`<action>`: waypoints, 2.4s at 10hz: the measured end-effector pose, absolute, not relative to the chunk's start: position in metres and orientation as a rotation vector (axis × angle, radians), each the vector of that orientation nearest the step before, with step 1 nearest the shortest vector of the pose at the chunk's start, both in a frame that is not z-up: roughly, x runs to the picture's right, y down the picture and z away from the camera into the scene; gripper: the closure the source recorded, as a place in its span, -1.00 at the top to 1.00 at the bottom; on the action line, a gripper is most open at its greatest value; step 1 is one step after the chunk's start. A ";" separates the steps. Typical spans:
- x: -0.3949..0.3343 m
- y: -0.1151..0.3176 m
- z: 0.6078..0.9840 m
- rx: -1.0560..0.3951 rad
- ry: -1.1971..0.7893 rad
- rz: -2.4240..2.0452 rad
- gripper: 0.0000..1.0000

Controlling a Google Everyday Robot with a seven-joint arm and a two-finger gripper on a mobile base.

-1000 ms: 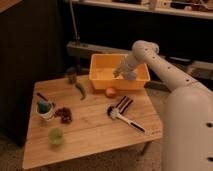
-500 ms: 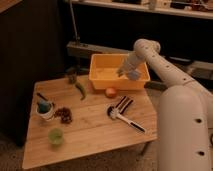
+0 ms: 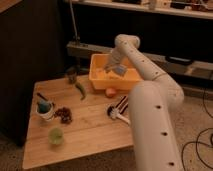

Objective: Wipe tray with towel

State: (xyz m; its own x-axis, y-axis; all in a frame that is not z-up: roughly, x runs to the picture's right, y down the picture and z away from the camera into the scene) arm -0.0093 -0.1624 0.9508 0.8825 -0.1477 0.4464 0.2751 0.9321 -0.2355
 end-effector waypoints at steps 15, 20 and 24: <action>0.103 -0.115 0.897 -0.322 -0.395 -0.116 -1.00; 0.145 -0.139 0.918 -0.328 -0.271 0.013 -1.00; 0.118 -0.160 0.935 -0.321 -0.277 0.004 -1.00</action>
